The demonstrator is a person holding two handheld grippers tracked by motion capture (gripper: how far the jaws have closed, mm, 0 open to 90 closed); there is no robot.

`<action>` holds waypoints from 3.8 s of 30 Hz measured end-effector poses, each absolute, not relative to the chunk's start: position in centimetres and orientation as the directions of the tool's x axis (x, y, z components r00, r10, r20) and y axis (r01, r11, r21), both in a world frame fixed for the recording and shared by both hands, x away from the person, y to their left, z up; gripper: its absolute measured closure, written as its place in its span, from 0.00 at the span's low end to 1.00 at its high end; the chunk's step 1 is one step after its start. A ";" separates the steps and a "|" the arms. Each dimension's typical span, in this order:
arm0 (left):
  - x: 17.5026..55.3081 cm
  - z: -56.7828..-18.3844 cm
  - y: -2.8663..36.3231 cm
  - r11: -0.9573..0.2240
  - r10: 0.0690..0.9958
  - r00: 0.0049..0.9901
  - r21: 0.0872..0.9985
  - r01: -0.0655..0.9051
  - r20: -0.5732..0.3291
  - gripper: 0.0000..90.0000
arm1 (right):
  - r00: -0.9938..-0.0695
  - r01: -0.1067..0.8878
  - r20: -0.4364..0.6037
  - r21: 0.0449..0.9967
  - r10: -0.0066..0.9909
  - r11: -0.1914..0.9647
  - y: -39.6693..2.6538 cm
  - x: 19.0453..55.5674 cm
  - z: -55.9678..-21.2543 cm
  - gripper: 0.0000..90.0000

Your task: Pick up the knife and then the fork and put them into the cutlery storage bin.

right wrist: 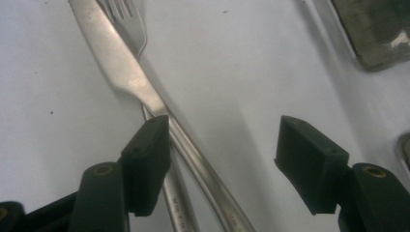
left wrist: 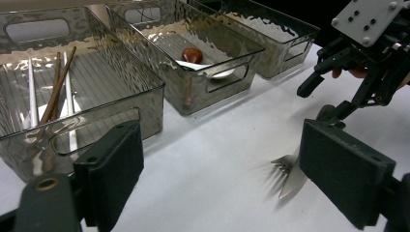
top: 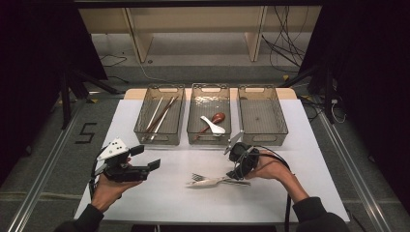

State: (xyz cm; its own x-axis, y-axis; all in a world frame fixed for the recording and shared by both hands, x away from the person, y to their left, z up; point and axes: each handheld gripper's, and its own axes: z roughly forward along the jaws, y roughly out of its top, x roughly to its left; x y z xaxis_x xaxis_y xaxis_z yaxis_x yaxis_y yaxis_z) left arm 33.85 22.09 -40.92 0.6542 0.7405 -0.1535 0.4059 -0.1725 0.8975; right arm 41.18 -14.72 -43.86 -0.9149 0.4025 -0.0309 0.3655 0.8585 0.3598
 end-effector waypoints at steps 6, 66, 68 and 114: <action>33.8 -40.9 22.2 -0.182 0.737 0.660 0.897 0.402 -0.147 0.18 | -0.917 0.366 -0.022 0.347 0.397 0.864 -14.8 41.2 -44.0 0.51; 33.7 -41.0 22.1 -0.186 0.734 0.663 0.895 0.405 -0.147 0.18 | -0.975 0.178 -0.103 0.154 0.195 0.972 -13.0 39.9 -45.7 0.83; 33.6 -41.0 22.1 -0.179 0.734 0.662 0.898 0.403 -0.151 0.18 | -0.977 0.162 -0.114 0.145 0.179 0.976 -12.9 39.7 -45.7 0.85; 33.7 -41.0 22.1 -0.182 0.735 0.662 0.897 0.402 -0.147 0.18 | -0.978 0.175 -0.074 0.218 0.195 0.960 -12.6 39.5 -45.0 0.90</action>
State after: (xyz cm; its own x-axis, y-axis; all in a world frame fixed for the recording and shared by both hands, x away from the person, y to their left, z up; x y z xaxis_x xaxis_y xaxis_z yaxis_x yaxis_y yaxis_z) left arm 33.67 22.07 -40.96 0.6616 0.7353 -0.1471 0.4019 -0.1820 0.8974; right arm 39.49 -12.63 -45.04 -0.9780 0.1951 -0.0740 0.1751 0.9601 0.2179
